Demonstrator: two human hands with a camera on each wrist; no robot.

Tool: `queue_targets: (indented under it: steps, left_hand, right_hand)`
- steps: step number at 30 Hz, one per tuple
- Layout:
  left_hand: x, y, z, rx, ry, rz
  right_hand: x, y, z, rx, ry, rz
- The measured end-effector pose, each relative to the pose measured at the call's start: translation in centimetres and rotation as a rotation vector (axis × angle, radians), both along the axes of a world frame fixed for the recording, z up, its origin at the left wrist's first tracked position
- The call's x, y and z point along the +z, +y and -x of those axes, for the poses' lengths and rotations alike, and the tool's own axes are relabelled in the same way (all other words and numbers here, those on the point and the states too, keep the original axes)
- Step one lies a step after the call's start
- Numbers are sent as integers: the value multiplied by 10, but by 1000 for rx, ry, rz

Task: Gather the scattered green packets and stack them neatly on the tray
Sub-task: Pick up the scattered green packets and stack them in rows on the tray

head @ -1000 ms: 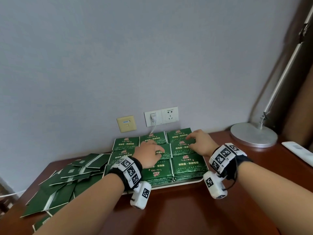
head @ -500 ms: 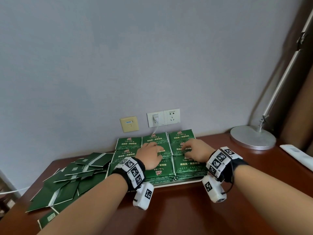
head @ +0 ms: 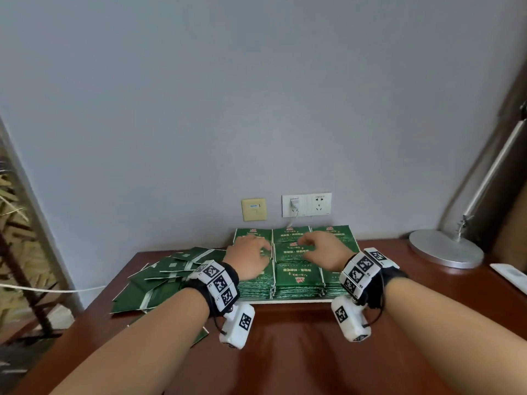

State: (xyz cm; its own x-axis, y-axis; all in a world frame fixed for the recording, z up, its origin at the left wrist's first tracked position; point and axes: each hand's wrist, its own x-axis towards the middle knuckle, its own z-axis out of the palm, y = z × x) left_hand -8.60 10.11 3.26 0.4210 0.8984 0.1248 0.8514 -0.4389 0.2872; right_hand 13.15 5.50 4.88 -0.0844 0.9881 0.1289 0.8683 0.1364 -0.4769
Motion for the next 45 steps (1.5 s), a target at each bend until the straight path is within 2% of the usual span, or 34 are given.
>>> queue_targets:
  steps: [3, 9, 20, 27, 34, 45]
  left_hand:
    - [1, -10, 39, 34, -64, 22]
    - [-9, -21, 117, 167, -82, 36]
    - [-42, -25, 227, 387, -185, 166]
    - [-60, 10, 244, 426, -294, 166]
    - [-68, 68, 238, 469, -388, 163]
    - [-94, 124, 242, 527, -307, 197]
  right_hand:
    - [0, -4, 37, 36, -10, -15]
    - [-7, -4, 113, 128, -17, -19]
    - [-34, 34, 218, 247, 5, 21]
    - [-47, 73, 246, 273, -72, 117]
    - [-39, 128, 261, 272, -158, 151]
    - [-49, 202, 294, 263, -398, 287]
